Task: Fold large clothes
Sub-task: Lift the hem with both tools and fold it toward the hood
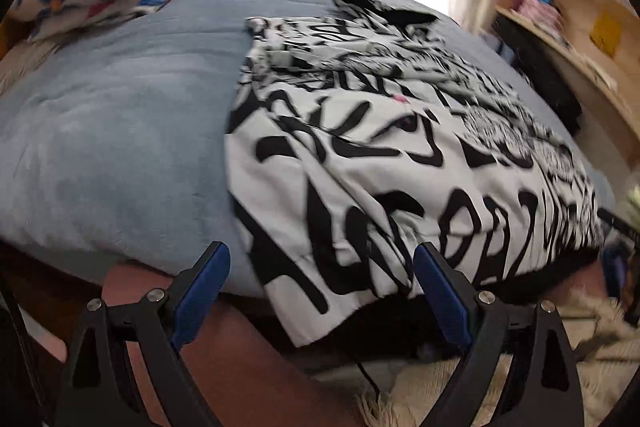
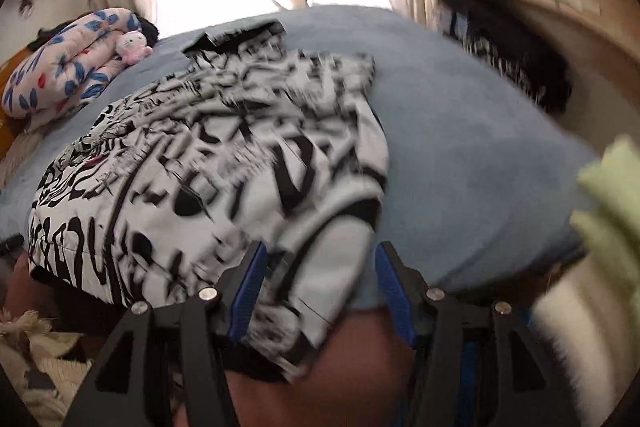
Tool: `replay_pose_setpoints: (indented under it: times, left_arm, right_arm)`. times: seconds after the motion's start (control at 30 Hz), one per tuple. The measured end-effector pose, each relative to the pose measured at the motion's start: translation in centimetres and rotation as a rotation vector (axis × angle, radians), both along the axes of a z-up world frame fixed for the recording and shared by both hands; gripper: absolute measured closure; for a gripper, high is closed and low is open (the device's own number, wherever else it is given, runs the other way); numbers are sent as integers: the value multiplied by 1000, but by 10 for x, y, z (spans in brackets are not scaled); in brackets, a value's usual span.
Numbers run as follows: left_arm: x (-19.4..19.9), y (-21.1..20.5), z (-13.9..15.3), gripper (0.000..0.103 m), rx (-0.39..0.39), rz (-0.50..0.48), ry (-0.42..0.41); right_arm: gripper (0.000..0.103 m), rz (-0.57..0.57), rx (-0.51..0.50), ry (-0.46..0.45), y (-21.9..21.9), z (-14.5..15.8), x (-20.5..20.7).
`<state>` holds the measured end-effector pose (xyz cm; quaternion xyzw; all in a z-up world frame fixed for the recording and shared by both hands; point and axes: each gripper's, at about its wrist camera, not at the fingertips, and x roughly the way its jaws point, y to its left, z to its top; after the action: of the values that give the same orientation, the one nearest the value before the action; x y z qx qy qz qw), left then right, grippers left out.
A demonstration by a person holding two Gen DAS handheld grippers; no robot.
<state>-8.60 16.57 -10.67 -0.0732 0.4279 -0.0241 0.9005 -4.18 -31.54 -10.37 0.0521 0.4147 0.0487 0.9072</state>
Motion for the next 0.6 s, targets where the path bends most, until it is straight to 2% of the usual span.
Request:
replay_pose_setpoints:
  times: [0.13,0.17,0.27,0.3,0.33,0.37,0.43,0.47,0.5,0.53,0.6]
  left_arm:
    - [10,-6,-13,11,-18,-31,67]
    - [14,-5,-19,11,-20,-25,103]
    - [16,2,-26,11,-73,-13,139]
    - [17,4,-28,11,-87,-14,147]
    - [19,5,-31,11,-100,-14,161]
    - [20,5,-33,11,-108,-14,174]
    - [21,3,-34,35,-121,-33,180]
    - [20,-1,-31,41,-104,-45,167]
    - [18,-6,-27,60,-90,-63,149]
    - [17,-13,-21,70,-78,-78,123]
    - [17,-20,-3,78,-75,-82,68]
  right_arm:
    - [46,16,97,54,-8,-18,1]
    - [46,21,108,65,-8,-21,2]
    - [47,68,116,85,0,-27,2]
    - [49,103,106,88,7,-28,2]
    - [60,124,91,88,13,-27,2]
    - [61,133,60,85,19,-26,2]
    - [80,169,19,60,30,-17,1]
    - [80,176,10,47,33,-11,1]
    - [83,183,13,26,36,-4,1]
    - [85,184,24,11,35,2,0]
    - [87,179,66,-23,34,18,3]
